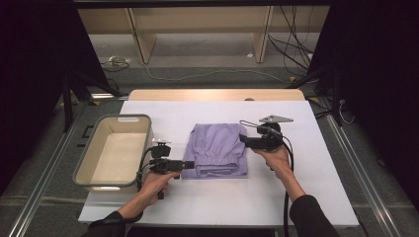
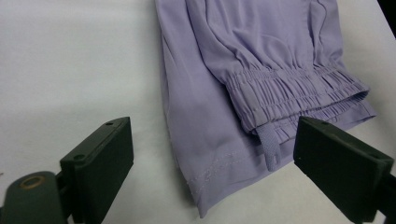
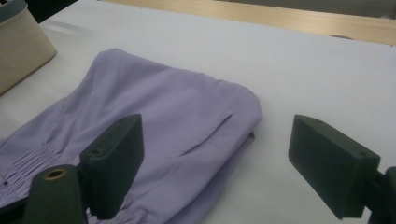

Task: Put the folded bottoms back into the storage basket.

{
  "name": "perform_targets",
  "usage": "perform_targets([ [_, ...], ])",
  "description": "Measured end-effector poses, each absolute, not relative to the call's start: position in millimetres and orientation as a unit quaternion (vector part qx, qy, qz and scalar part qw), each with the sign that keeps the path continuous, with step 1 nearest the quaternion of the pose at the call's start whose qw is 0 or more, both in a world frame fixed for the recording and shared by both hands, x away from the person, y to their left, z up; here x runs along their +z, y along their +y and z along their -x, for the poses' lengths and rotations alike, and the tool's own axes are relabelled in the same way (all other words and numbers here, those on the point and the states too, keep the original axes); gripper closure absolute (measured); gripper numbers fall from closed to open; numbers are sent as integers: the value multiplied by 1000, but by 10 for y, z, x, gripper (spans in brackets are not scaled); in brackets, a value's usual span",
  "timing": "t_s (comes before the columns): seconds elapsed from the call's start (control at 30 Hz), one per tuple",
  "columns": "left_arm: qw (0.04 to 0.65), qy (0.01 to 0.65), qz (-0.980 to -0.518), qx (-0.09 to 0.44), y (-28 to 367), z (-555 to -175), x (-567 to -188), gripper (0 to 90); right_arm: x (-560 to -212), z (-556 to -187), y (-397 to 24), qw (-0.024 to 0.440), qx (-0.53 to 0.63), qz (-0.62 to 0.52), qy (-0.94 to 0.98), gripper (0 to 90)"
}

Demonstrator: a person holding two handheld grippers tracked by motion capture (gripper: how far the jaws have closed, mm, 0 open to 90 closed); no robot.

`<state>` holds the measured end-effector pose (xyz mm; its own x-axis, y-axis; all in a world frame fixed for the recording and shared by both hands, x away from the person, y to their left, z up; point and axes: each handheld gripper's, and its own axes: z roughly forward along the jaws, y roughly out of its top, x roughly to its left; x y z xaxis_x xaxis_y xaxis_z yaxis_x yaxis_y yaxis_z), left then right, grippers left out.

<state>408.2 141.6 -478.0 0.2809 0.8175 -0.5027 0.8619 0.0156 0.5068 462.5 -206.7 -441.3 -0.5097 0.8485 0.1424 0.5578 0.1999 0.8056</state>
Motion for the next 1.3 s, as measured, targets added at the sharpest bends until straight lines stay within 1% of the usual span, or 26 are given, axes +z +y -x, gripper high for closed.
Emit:
perform_targets([
  [0.13, 381, 604, -699, -33, 1405, -4104, -4791, 118, -4427, -4680, -2077, 167, 425, -471, 755, 191],
  [0.27, 374, 606, -702, -25, 1407, -4157, -4775, 116, -4453, -4730, -2089, 167, 419, -477, 754, 191],
  [0.43, 371, 620, -689, -54, 1417, -4216, -4818, 115, -4486, -4768, -2099, 165, 415, -481, 755, 192],
  [0.83, 366, 615, -696, -54, 1303, -4237, -4809, 110, -4536, -4844, -2061, 158, 408, -484, 758, 192],
  [1.0, 367, 611, -699, -61, 1231, -4248, -4810, 121, -4563, -4895, -2036, 153, 405, -486, 759, 191],
  [1.1, 369, 609, -699, -65, 1211, -4257, -4812, 144, -4573, -4911, -2030, 152, 405, -486, 759, 192],
  [1.3, 368, 606, -703, -64, 1160, -4277, -4811, 149, -4572, -4946, -2020, 150, 406, -489, 758, 192],
])
